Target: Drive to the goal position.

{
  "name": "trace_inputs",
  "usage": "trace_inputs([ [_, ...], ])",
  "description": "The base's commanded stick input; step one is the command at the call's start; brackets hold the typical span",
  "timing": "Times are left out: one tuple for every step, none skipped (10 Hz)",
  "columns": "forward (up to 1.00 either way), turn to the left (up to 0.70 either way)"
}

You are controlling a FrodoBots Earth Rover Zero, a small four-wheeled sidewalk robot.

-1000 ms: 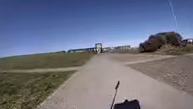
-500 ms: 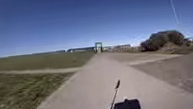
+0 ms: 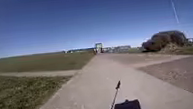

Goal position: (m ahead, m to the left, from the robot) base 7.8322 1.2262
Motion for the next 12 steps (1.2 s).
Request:
trace_inputs([
  [1.0,0.0],
  [1.0,0.0],
  [1.0,0.0],
  [1.0,0.0],
  [1.0,0.0],
  [1.0,0.0],
  [1.0,0.0],
  [1.0,0.0],
  [1.0,0.0],
  [1.0,0.0],
  [1.0,0.0],
  [1.0,0.0],
])
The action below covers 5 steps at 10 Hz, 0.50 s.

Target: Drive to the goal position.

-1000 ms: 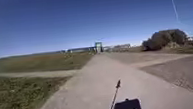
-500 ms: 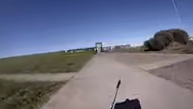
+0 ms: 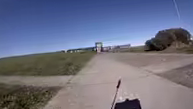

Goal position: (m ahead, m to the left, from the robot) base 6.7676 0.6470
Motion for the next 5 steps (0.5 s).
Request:
trace_inputs([
  [1.0,0.0],
  [1.0,0.0],
  [1.0,0.0],
  [1.0,0.0],
  [1.0,0.0],
])
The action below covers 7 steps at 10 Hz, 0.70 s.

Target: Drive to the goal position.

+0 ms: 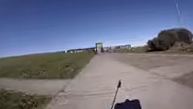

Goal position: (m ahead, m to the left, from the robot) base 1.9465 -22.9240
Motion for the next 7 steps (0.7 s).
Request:
trace_inputs([
  [1.0,0.0],
  [1.0,0.0],
  [1.0,0.0],
  [1.0,0.0],
  [1.0,0.0],
  [1.0,0.0],
  [1.0,0.0],
])
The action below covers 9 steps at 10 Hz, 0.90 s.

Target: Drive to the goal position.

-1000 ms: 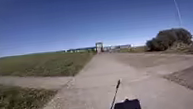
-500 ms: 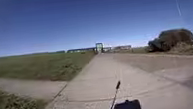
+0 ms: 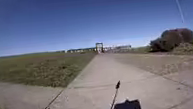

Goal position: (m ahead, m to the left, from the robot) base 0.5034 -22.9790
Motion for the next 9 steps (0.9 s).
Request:
trace_inputs([
  [1.0,0.0],
  [1.0,0.0],
  [1.0,0.0],
  [1.0,0.0],
  [1.0,0.0],
  [1.0,-0.2],
  [1.0,-0.34],
  [1.0,-0.29],
  [1.0,-0.11],
])
